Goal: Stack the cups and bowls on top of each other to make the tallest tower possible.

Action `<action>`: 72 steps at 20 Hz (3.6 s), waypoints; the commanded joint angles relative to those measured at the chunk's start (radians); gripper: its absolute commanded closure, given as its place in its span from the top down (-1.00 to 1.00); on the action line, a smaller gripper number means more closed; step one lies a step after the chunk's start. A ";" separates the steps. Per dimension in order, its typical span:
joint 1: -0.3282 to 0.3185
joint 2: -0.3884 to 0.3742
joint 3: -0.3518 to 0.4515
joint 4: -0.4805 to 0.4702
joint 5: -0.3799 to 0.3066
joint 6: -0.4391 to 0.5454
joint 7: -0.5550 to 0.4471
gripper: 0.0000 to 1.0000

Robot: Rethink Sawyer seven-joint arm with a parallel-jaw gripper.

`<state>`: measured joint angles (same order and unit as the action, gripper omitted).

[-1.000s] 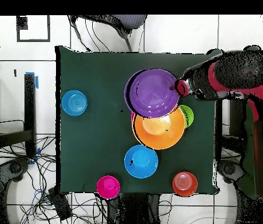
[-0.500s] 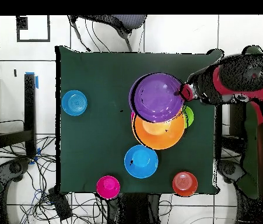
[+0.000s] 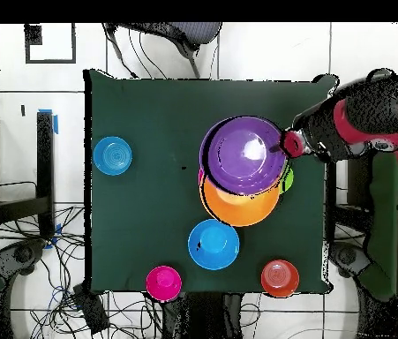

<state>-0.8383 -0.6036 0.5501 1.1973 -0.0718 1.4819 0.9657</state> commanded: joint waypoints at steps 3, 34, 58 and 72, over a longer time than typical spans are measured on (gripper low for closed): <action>0.071 -0.018 -0.053 -0.033 -0.001 0.085 0.222 -1.00; 0.063 0.032 -0.096 0.045 -0.042 -0.100 0.142 -1.00; 0.056 0.005 -0.094 0.159 0.022 -0.144 0.179 -1.00; 0.057 -0.012 -0.094 0.190 0.011 -0.132 0.156 -1.00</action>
<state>-0.8100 -0.6006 0.4862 1.3094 -0.0653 1.3309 0.9848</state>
